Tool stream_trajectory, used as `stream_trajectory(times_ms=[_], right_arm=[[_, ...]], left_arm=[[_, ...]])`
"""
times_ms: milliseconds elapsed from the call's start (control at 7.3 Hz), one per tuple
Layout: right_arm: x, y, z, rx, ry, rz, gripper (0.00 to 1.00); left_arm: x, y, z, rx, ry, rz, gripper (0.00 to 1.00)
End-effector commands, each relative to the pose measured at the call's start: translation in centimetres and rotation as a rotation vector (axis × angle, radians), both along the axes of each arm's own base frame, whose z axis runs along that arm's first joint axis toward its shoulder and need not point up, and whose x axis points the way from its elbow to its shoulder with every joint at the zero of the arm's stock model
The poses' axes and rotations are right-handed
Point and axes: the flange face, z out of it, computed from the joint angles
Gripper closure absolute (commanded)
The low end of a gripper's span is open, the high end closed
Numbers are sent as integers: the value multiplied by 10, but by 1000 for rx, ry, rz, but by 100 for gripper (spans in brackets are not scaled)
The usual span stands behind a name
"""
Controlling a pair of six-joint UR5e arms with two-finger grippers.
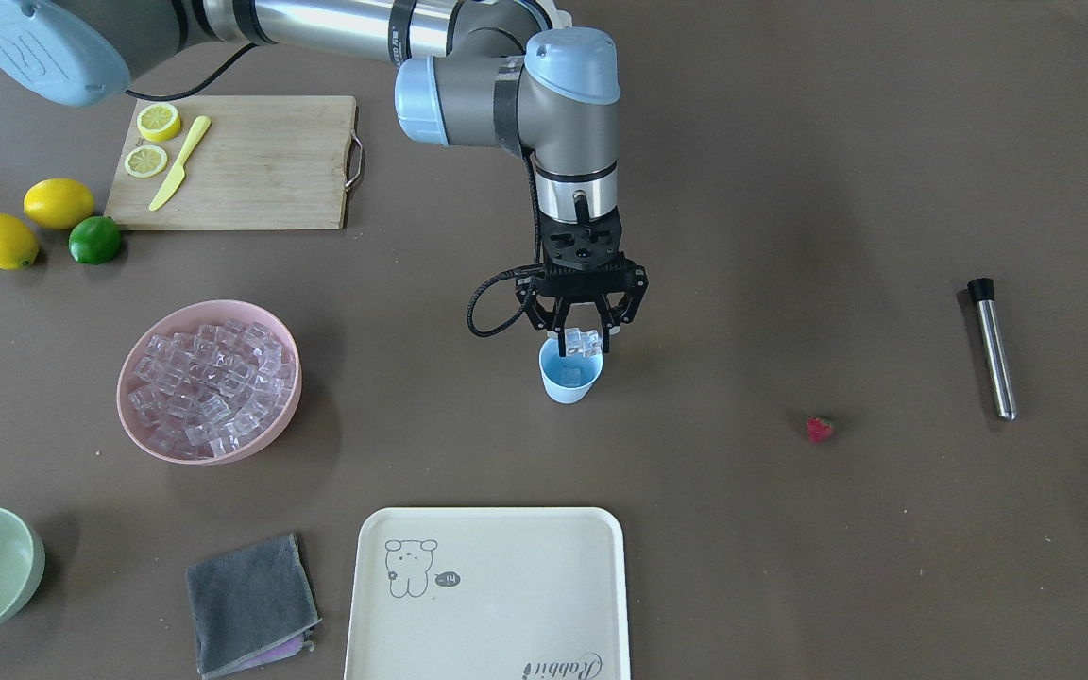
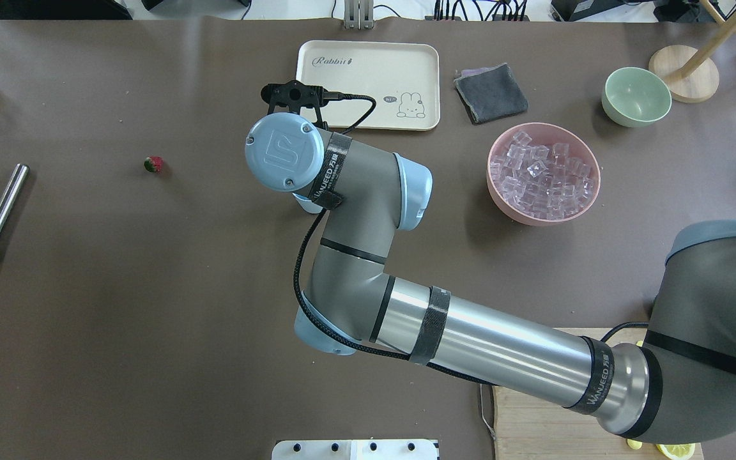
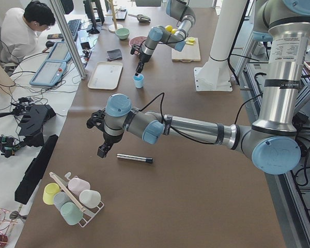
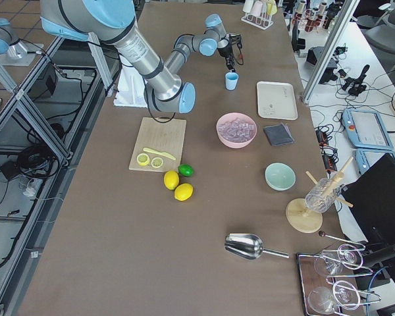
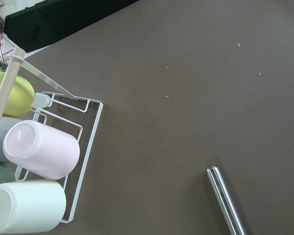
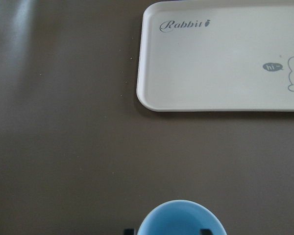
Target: Mash ice and strawberries in cup
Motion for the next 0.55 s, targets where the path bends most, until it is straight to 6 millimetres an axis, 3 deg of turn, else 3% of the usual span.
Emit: stream_trajectory(times_ms=[0, 274, 411], right_arm=[[2, -4, 6, -3, 8, 7, 100], [1, -6, 7, -1, 12, 12, 100], [0, -6, 10, -4, 17, 12, 71]], left_arm=[[-1, 1, -3, 9, 1, -2, 3], [-1, 1, -4, 11, 1, -2, 3], [0, 0, -2, 8, 1, -1, 3]])
